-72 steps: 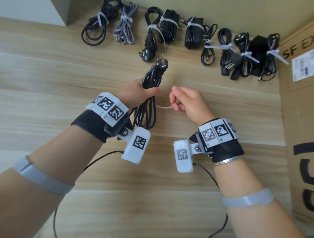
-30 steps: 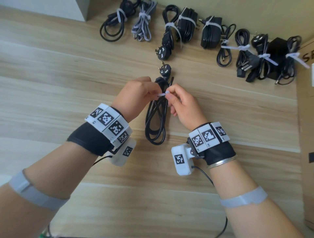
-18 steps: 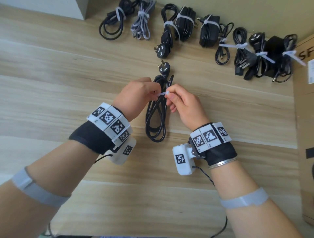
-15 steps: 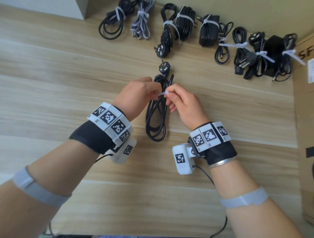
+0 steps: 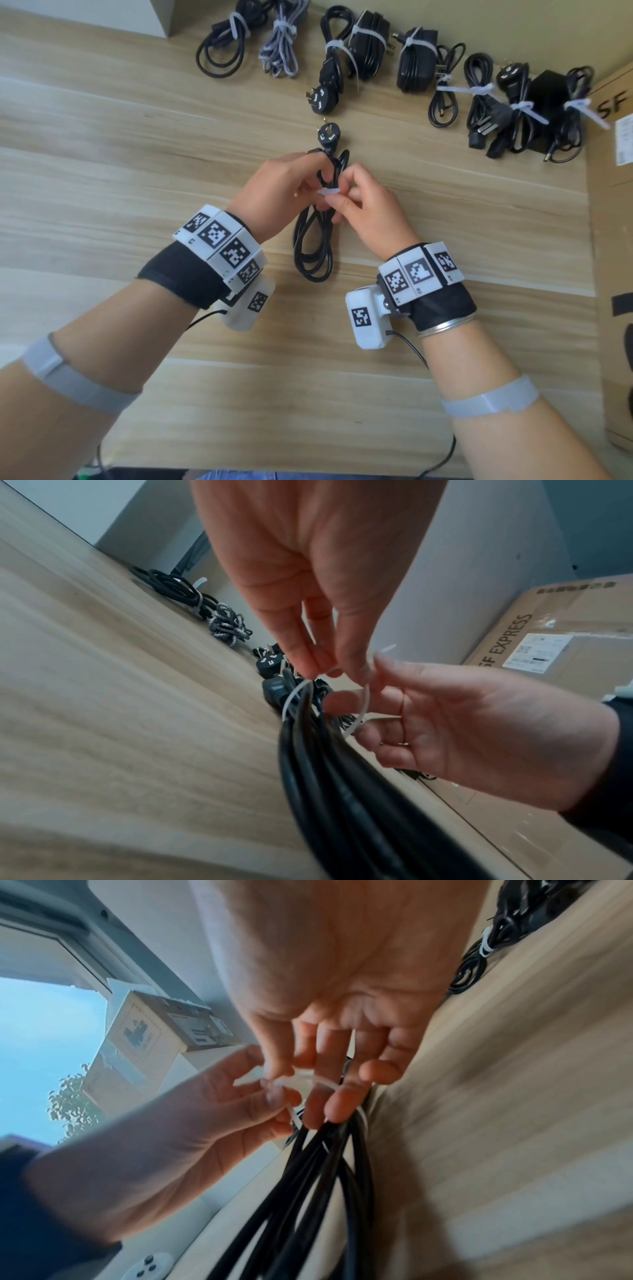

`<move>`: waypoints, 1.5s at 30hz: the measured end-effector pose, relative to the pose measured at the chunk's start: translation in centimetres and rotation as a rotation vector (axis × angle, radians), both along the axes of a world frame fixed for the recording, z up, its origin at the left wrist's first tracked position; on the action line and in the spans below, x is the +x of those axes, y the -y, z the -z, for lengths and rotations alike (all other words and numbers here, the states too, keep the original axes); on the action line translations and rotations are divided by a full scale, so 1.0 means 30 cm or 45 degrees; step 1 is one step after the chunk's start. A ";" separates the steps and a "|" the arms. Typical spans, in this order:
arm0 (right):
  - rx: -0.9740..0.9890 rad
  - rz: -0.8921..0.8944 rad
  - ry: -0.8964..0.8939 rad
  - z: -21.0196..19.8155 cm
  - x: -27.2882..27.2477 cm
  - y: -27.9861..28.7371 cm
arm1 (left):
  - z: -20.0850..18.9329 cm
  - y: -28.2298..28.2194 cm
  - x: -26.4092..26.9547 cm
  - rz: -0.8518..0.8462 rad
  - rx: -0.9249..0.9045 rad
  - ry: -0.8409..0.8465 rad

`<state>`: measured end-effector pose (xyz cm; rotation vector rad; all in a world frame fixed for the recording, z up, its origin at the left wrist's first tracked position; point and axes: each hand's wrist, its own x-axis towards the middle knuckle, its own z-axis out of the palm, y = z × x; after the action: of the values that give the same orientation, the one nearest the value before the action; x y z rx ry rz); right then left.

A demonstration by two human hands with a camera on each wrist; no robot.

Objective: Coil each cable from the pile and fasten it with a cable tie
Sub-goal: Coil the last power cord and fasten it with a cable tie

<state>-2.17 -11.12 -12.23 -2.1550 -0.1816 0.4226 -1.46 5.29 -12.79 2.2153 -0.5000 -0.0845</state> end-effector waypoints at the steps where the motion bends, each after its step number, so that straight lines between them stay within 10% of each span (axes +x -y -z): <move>1: -0.004 -0.014 -0.025 -0.007 -0.003 0.005 | 0.001 0.000 -0.002 0.024 -0.004 -0.001; 13: -0.116 0.224 0.103 -0.068 0.029 0.123 | 0.070 0.031 0.013 -0.053 0.098 -0.094; 18: -0.262 -0.051 -0.218 -0.077 0.014 0.111 | 0.061 0.043 0.022 -0.044 0.132 -0.136; 25: -0.615 -0.154 -0.088 -0.069 0.045 -0.065 | 0.057 0.061 0.035 -0.007 0.109 -0.191; 45: -0.422 0.159 0.105 -0.057 0.021 0.107 | -0.020 0.111 0.038 -0.190 0.017 -0.311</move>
<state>-1.53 -14.32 -10.53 -2.4958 -0.0222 0.3077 -0.32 1.96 -12.18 2.2097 -0.1995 -0.2755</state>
